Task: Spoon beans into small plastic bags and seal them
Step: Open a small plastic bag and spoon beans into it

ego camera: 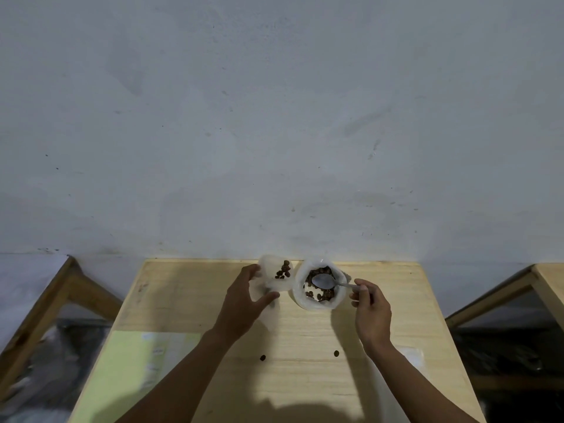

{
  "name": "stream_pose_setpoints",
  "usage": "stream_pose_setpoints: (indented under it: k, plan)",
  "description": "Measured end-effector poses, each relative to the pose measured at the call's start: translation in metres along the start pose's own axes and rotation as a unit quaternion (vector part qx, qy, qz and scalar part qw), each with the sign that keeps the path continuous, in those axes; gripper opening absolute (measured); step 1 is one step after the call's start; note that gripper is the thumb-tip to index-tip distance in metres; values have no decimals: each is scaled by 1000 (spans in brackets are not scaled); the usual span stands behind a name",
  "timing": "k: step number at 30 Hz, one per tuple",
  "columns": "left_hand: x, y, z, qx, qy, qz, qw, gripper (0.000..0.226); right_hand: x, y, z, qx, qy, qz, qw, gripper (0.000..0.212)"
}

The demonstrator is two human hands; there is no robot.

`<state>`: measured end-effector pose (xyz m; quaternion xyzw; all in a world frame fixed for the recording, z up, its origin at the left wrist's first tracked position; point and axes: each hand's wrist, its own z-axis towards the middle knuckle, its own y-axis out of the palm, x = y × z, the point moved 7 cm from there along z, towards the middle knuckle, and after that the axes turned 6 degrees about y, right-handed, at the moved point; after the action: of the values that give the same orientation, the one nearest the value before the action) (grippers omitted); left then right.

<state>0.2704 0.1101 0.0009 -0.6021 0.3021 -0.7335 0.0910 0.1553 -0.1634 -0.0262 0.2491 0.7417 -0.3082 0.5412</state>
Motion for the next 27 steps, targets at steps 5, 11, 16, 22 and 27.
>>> stream_pose_setpoints:
  k: [5,11,16,22,27]
  plan:
    - [4,1,-5,16,3,-38,999,64,11,9,-4,-28,2,3,1000,24]
    - [7,2,-4,16,9,-46,999,60,38,13,4,-41,88,-16,995,19]
    - [7,2,-4,10,5,-23,1000,62,43,-4,8,12,140,-44,989,32]
    - [20,12,3,-6,-5,-14,1000,69,-36,19,-25,-134,-71,-63,986,34]
    - [43,30,5,-138,29,-37,989,70,-64,59,-38,-268,-73,-69,958,17]
